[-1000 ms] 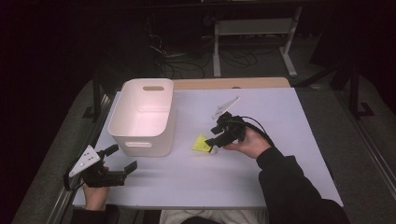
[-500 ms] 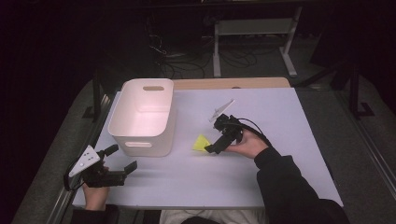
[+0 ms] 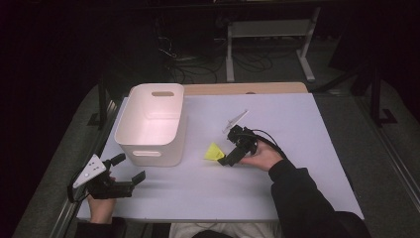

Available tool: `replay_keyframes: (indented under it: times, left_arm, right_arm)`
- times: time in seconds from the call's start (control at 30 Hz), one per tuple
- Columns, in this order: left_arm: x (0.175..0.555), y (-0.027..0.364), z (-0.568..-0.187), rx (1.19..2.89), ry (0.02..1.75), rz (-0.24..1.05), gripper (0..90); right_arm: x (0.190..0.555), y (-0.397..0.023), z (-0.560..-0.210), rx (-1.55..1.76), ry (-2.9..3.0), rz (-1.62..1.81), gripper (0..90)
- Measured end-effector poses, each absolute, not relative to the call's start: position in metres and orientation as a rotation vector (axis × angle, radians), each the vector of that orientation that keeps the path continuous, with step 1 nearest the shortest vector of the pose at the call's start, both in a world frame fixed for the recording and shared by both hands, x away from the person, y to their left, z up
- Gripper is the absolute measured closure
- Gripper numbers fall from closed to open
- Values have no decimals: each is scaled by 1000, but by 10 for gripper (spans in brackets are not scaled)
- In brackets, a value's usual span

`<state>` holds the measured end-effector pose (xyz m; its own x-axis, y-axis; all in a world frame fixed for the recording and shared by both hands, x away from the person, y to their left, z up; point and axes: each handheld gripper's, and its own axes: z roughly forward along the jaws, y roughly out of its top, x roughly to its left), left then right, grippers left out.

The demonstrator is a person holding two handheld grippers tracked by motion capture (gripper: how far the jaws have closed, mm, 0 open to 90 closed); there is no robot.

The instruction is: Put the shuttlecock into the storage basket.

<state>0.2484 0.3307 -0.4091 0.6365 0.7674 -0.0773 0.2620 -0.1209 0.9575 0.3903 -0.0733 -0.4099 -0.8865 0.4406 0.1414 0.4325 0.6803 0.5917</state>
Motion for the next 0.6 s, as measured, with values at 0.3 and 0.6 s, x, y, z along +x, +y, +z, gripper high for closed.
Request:
replay_keyframes:
  times: [0.3, 0.6]
  left_arm:
    - [248, 331, -409, 1685, 850, 536, 0]
    - [248, 331, -409, 1684, 851, 536, 0]
  right_arm:
    - [391, -74, -417, 736, 2879, 999, 0]
    - [393, -76, -422, 722, 2900, 1014, 96]
